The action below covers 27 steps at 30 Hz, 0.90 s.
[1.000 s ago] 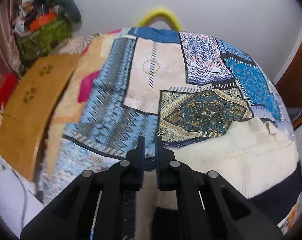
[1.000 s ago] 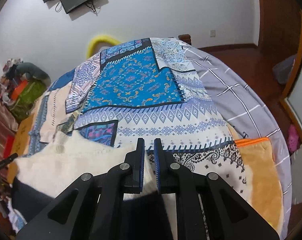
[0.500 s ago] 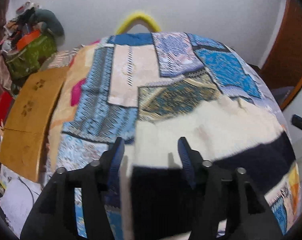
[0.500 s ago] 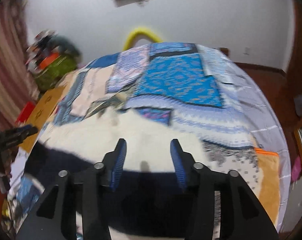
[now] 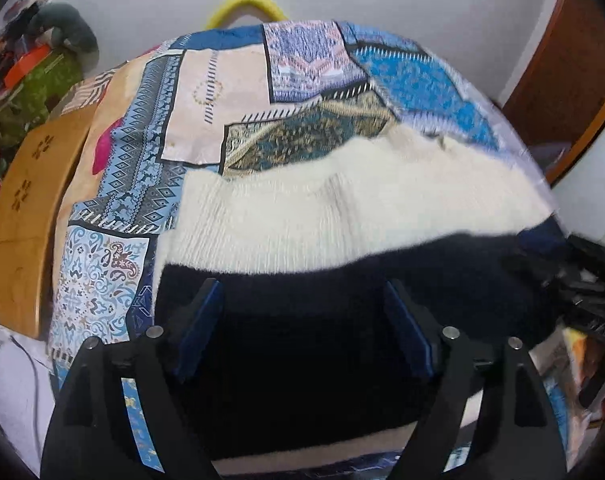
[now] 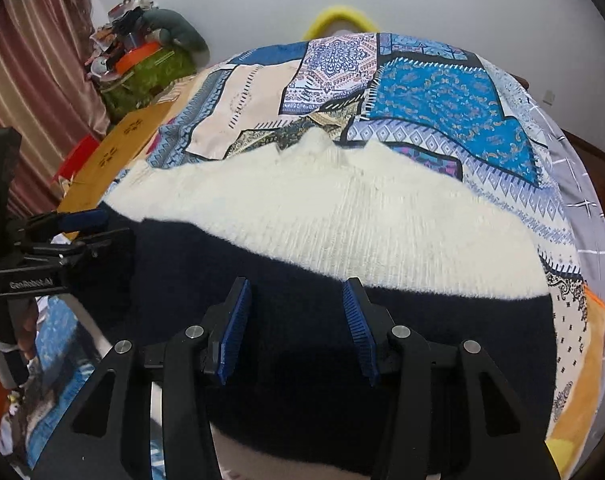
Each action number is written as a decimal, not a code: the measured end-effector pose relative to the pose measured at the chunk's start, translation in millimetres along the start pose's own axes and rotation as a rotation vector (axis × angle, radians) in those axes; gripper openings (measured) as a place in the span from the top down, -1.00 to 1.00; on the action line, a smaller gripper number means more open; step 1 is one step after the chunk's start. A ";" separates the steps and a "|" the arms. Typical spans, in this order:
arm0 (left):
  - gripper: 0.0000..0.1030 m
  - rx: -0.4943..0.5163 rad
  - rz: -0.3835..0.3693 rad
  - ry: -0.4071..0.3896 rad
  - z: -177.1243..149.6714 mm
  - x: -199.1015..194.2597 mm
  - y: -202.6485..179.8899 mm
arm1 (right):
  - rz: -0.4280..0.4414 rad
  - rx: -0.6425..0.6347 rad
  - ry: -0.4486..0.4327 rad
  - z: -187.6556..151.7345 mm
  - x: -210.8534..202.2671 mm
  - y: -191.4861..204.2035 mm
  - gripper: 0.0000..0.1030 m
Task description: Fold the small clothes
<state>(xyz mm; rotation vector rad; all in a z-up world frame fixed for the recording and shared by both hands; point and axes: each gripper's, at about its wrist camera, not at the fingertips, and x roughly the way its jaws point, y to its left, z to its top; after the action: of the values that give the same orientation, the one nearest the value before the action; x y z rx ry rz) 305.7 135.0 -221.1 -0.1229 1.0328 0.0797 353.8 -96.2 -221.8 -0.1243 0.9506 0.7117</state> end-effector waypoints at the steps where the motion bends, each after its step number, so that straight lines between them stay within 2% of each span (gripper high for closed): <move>1: -0.60 0.016 0.012 0.007 -1.2 4.1 -0.6 | 0.004 0.002 -0.002 -0.7 -1.6 -1.3 0.07; 8: -0.64 0.020 0.035 -0.009 -6.8 8.0 7.1 | -0.034 0.023 -0.006 -13.1 -12.7 -25.6 0.05; 17: -0.64 0.006 0.056 -0.022 -23.0 -6.5 24.6 | -0.096 0.085 0.004 -33.7 -30.5 -55.3 0.00; 20: -0.65 0.004 0.112 -0.033 -31.6 -15.2 30.1 | -0.139 0.104 0.000 -40.1 -36.9 -63.5 -0.10; 27: -0.65 -0.113 0.102 -0.019 -54.3 -28.5 61.5 | -0.182 0.115 0.001 -48.8 -54.3 -71.3 -0.10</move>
<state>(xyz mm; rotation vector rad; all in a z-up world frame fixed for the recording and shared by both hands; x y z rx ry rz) 237.3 188.1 -228.0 -0.1717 1.0151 0.2316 342.5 -197.7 -222.9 -0.1086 0.9649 0.4884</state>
